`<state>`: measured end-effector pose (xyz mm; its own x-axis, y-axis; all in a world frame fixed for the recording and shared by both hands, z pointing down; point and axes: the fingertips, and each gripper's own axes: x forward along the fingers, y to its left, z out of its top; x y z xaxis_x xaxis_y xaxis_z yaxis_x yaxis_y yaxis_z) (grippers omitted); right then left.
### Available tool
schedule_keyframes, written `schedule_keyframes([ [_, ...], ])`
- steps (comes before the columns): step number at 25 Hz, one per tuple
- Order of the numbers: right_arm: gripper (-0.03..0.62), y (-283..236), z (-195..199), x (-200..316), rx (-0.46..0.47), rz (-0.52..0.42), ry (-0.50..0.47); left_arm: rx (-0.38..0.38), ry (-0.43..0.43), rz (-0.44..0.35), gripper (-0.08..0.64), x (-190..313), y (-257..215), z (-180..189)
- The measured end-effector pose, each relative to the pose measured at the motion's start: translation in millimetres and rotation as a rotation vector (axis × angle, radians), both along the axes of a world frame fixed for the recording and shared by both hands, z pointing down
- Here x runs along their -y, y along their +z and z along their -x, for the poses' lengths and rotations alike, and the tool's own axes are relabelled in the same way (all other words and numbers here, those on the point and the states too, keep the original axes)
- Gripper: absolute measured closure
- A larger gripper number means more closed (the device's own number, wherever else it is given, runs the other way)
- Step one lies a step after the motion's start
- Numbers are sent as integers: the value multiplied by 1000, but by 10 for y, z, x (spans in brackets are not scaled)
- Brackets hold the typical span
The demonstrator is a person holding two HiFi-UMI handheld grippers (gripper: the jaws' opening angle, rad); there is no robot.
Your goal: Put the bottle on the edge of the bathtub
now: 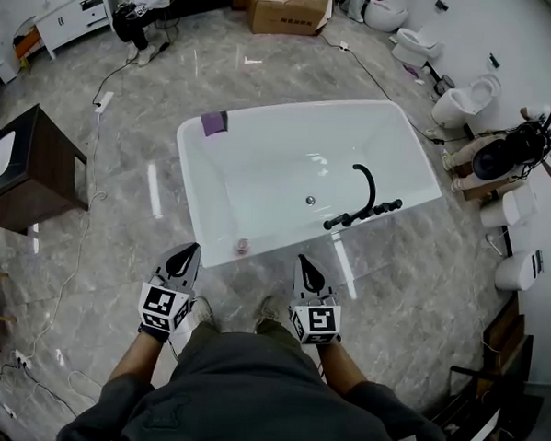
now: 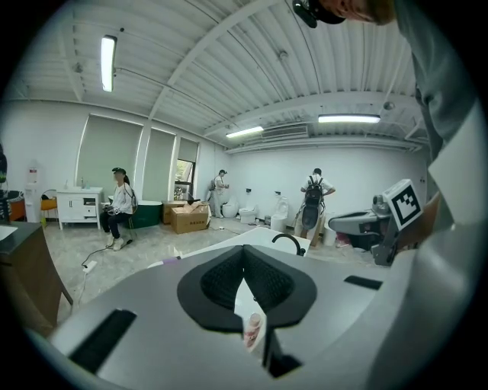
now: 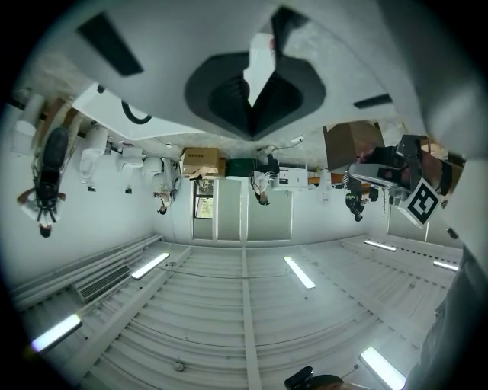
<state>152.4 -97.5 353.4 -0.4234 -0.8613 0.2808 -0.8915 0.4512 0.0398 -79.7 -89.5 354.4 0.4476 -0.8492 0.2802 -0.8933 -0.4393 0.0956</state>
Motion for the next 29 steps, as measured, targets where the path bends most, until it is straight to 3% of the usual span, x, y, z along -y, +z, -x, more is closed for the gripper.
schedule_keyframes([
  [16,592,-66,-73,-45,14,-11,1,-1,-55,-20,558,-142,-75,28],
  [29,592,-79,-154,-43,-11,-22,-10,15,-42,-23,558,-175,-97,-62],
])
